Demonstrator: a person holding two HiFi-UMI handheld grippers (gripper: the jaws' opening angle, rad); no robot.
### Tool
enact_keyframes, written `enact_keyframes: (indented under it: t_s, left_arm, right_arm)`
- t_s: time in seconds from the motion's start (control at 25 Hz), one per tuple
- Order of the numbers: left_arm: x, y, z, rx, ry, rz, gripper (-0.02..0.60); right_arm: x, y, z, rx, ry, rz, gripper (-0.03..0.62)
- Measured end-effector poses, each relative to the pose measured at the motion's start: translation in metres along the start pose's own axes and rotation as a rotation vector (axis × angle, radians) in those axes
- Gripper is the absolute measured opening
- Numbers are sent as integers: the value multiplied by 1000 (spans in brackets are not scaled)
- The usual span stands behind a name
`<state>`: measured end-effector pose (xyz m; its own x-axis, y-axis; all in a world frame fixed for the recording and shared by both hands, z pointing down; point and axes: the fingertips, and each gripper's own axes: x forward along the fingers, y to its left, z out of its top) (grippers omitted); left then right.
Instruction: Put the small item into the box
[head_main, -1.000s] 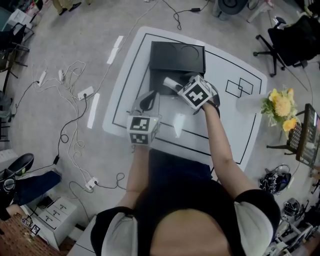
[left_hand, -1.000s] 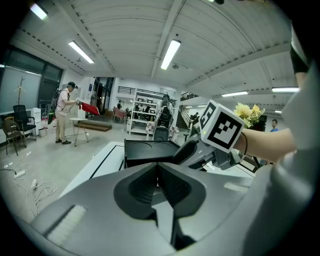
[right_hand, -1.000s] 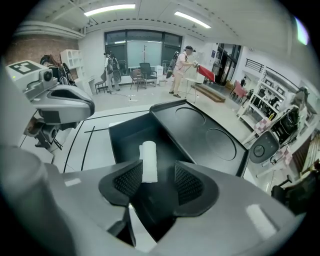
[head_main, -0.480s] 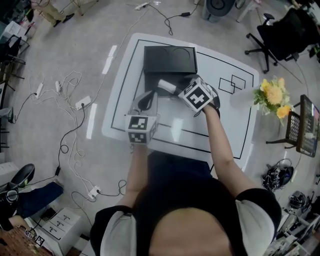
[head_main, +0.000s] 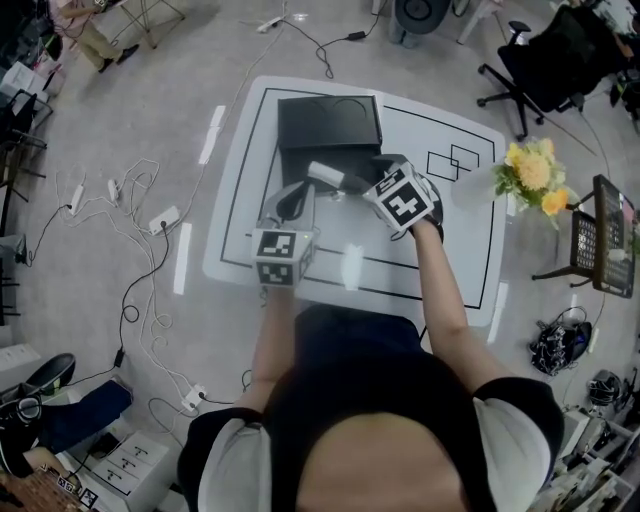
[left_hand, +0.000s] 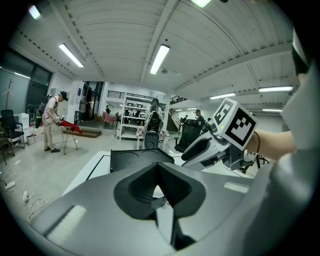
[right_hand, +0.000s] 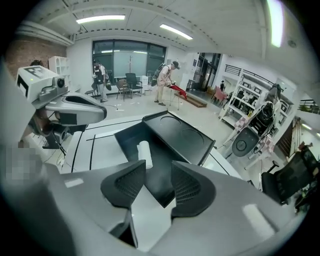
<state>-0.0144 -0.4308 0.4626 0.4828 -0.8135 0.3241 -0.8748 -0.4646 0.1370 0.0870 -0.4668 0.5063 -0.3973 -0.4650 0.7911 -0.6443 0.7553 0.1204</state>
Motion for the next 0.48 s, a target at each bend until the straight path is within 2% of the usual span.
enact_keyframes:
  t_s: [0.48]
  left_arm:
    - [4,-15,17,24,-21,-34,9]
  right_arm:
    - [-63,-14,11,50,-150,-129,122]
